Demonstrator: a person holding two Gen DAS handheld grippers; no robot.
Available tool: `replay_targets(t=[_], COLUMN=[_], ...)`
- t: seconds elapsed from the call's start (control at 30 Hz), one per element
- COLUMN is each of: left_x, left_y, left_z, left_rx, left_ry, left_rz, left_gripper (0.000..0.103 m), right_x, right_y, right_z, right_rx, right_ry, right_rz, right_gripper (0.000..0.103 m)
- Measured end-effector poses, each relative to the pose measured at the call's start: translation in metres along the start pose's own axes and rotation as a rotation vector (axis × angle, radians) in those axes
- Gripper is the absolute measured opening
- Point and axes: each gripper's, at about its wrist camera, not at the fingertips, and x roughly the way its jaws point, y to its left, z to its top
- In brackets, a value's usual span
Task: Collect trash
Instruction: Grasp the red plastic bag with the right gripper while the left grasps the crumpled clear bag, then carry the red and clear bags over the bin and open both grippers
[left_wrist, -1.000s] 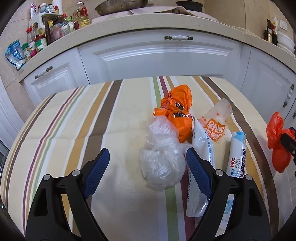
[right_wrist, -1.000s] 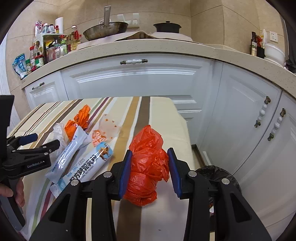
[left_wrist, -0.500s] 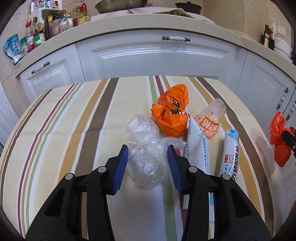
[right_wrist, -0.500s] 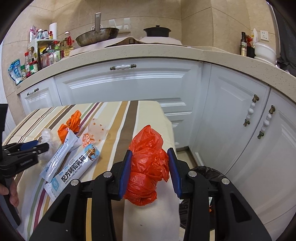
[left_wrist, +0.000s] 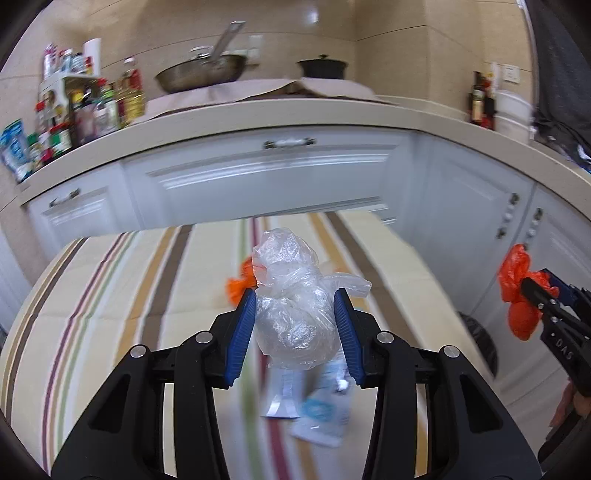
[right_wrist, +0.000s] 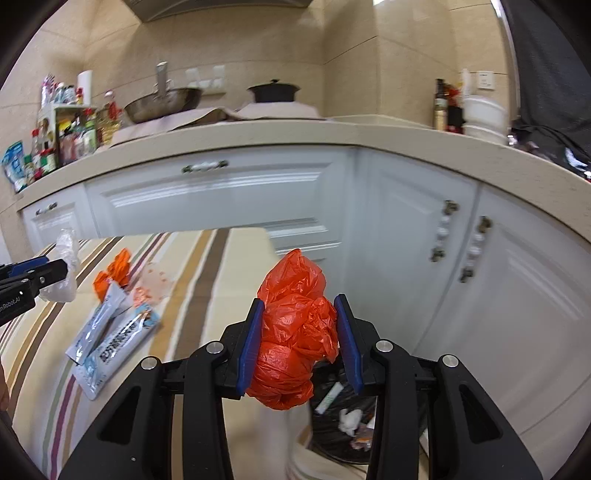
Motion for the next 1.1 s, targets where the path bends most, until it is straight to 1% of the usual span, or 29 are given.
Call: replay_targets(t=[0.13, 0.2, 0.3, 0.47, 0.67, 0.83, 1.0, 1.03, 1.07, 1.1], left_x=[-0.001, 0.001, 0.008, 0.02, 0.049, 0.073, 0.096, 0.1, 0.107, 0.112], left_y=[-0.043, -0.071, -0.107, -0.161, -0.21, -0.24, -0.263, -0.267, -0.271, -0.272], left_z=[0.006, 0.007, 0.008, 0.004, -0.003, -0.012, -0.017, -0.017, -0.019, -0.02], left_rx=[0.033, 0.066, 0.089, 0.142, 0.19, 0.21, 0.22, 0.222, 0.227, 0.226], left_ry=[-0.031, -0.047, -0.04, -0.031, 0.031, 0.095, 0.151, 0.159, 0.174, 0.191], left_rz=[-0.084, -0.122, -0.183, -0.24, -0.262, -0.265, -0.267, -0.264, -0.255, -0.235], left_gripper=[0.042, 0.042, 0.042, 0.042, 0.042, 0.042, 0.043, 0.047, 0.054, 0.057], right_x=[-0.011, -0.014, -0.018, -0.014, 0.003, 0.023, 0.039, 0.044, 0.049, 0.055], right_y=[-0.025, -0.036, -0.056, -0.083, -0.112, -0.132, -0.147, -0.15, -0.154, -0.159], right_z=[-0.002, -0.003, -0.006, -0.014, -0.024, -0.036, -0.046, -0.047, -0.049, -0.052], right_rx=[0.027, 0.035, 0.056, 0.089, 0.119, 0.146, 0.167, 0.172, 0.176, 0.188], right_ry=[-0.025, -0.032, -0.036, -0.03, -0.012, 0.019, 0.039, 0.048, 0.057, 0.06], right_rz=[-0.044, -0.064, -0.091, -0.115, -0.124, -0.122, -0.12, -0.111, -0.101, -0.114], right_gripper=[0.039, 0.039, 0.039, 0.039, 0.039, 0.039, 0.039, 0.039, 0.042, 0.047])
